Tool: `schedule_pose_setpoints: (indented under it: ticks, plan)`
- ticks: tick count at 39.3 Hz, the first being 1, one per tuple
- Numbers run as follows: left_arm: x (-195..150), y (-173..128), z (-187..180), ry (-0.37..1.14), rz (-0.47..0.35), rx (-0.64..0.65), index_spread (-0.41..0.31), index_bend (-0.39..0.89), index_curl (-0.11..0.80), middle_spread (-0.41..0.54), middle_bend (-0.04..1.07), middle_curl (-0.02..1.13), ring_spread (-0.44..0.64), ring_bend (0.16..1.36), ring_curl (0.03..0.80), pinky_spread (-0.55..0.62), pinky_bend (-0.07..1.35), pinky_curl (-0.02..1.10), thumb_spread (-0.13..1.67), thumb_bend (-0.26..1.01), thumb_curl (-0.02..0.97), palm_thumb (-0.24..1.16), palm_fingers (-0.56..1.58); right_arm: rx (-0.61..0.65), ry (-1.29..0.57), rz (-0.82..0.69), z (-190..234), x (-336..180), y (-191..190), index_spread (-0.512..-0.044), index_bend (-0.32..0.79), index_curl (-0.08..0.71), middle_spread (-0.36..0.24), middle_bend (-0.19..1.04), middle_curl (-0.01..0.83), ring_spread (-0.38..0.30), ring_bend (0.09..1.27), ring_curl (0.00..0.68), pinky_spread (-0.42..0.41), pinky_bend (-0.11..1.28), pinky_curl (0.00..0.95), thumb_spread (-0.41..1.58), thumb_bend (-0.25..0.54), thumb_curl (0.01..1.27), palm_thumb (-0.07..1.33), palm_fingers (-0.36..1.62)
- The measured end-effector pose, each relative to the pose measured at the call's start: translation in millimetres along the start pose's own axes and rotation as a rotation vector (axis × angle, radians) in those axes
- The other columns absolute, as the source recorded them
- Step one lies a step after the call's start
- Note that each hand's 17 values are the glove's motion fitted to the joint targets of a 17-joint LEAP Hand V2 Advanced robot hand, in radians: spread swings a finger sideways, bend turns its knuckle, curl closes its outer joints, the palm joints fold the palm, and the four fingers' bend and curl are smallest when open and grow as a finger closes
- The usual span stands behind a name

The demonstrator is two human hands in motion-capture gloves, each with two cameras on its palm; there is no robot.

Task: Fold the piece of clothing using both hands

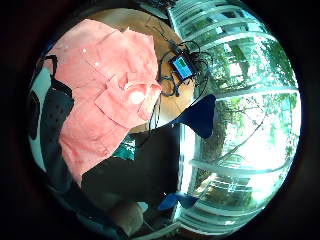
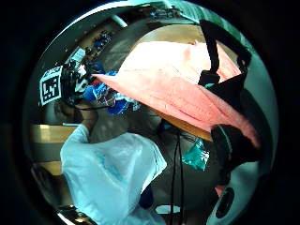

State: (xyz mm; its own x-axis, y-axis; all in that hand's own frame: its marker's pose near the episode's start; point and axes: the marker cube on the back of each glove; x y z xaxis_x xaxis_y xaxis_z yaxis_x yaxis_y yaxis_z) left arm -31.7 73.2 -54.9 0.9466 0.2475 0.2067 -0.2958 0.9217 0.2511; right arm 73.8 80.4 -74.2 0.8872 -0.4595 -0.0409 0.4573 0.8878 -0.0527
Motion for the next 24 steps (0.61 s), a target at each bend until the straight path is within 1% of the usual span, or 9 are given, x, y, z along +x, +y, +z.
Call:
schedule_pose_setpoints:
  ticks: [2,5,8,11,12,13,16,19,24]
  plan:
    - [-7,-8,0,-0.012,0.019,-0.090,-0.329,0.19,0.406,-0.347,0.34,0.45,-0.41,0.68,0.394,-0.29,0.34,0.34,1.02,0.10,0.426,0.81,1.29,-0.081,-0.044,-0.041,-11,6,-14,-0.331,0.18,0.385,-0.292,0.32,0.415,-0.316,0.66,0.396,-0.343,0.48,0.361,1.13,0.166,0.42,0.96,1.39]
    - [-20,-33,9,-0.035,0.003,-0.190,-0.326,0.17,0.407,-0.353,0.34,0.46,-0.43,0.72,0.408,-0.30,0.33,0.35,1.02,0.07,0.421,0.80,1.30,-0.144,-0.079,-0.023,-12,27,-52,-0.339,0.15,0.378,-0.297,0.34,0.422,-0.319,0.68,0.405,-0.360,0.50,0.369,1.14,0.148,0.41,0.95,1.38]
    - [-35,-75,28,-0.052,-0.034,-0.249,-0.327,0.16,0.408,-0.356,0.35,0.46,-0.43,0.74,0.415,-0.31,0.33,0.36,1.02,0.04,0.420,0.79,1.31,-0.162,-0.126,0.044,2,57,-107,-0.342,0.14,0.374,-0.299,0.35,0.429,-0.318,0.70,0.412,-0.374,0.51,0.373,1.15,0.136,0.41,0.95,1.38]
    - [-49,-118,53,-0.055,-0.061,-0.315,-0.330,0.15,0.406,-0.365,0.39,0.47,-0.43,0.77,0.426,-0.32,0.32,0.36,1.02,0.01,0.410,0.77,1.32,-0.150,-0.205,0.118,21,87,-163,-0.344,0.09,0.349,-0.301,0.38,0.437,-0.314,0.73,0.423,-0.383,0.54,0.379,1.16,0.124,0.40,0.96,1.35]
    - [-54,-131,63,-0.052,-0.066,-0.342,-0.330,0.15,0.406,-0.369,0.41,0.48,-0.44,0.78,0.432,-0.32,0.30,0.36,1.03,0.00,0.406,0.76,1.33,-0.152,-0.236,0.142,29,96,-179,-0.343,0.06,0.337,-0.320,0.37,0.432,-0.310,0.76,0.431,-0.387,0.56,0.384,1.15,0.111,0.40,0.95,1.33]
    - [-59,-145,73,-0.048,-0.068,-0.369,-0.330,0.15,0.404,-0.373,0.43,0.49,-0.44,0.79,0.435,-0.32,0.30,0.36,1.03,-0.02,0.402,0.75,1.34,-0.158,-0.269,0.164,37,104,-195,-0.343,0.06,0.330,-0.329,0.36,0.432,-0.309,0.78,0.434,-0.389,0.57,0.385,1.14,0.099,0.39,0.94,1.32]
    - [-71,-180,103,-0.030,-0.072,-0.437,-0.337,0.17,0.409,-0.381,0.48,0.50,-0.44,0.81,0.442,-0.32,0.28,0.37,1.04,-0.03,0.391,0.73,1.36,-0.171,-0.364,0.215,62,123,-235,-0.343,0.06,0.311,-0.314,0.41,0.448,-0.300,0.80,0.442,-0.395,0.56,0.386,1.11,0.056,0.38,0.91,1.34]
    - [-77,-202,129,-0.004,-0.078,-0.482,-0.340,0.18,0.417,-0.381,0.50,0.51,-0.43,0.82,0.450,-0.33,0.27,0.37,1.05,-0.03,0.385,0.72,1.36,-0.134,-0.396,0.254,74,131,-257,-0.340,0.08,0.299,-0.313,0.43,0.453,-0.291,0.82,0.450,-0.398,0.57,0.387,1.08,0.027,0.38,0.90,1.34]
    - [-81,-221,167,0.009,-0.097,-0.526,-0.345,0.19,0.431,-0.382,0.52,0.52,-0.43,0.85,0.458,-0.33,0.26,0.38,1.06,-0.02,0.374,0.71,1.35,-0.032,-0.322,0.321,75,125,-272,-0.335,0.10,0.291,-0.332,0.45,0.457,-0.275,0.86,0.463,-0.398,0.58,0.390,1.05,-0.015,0.37,0.88,1.35]
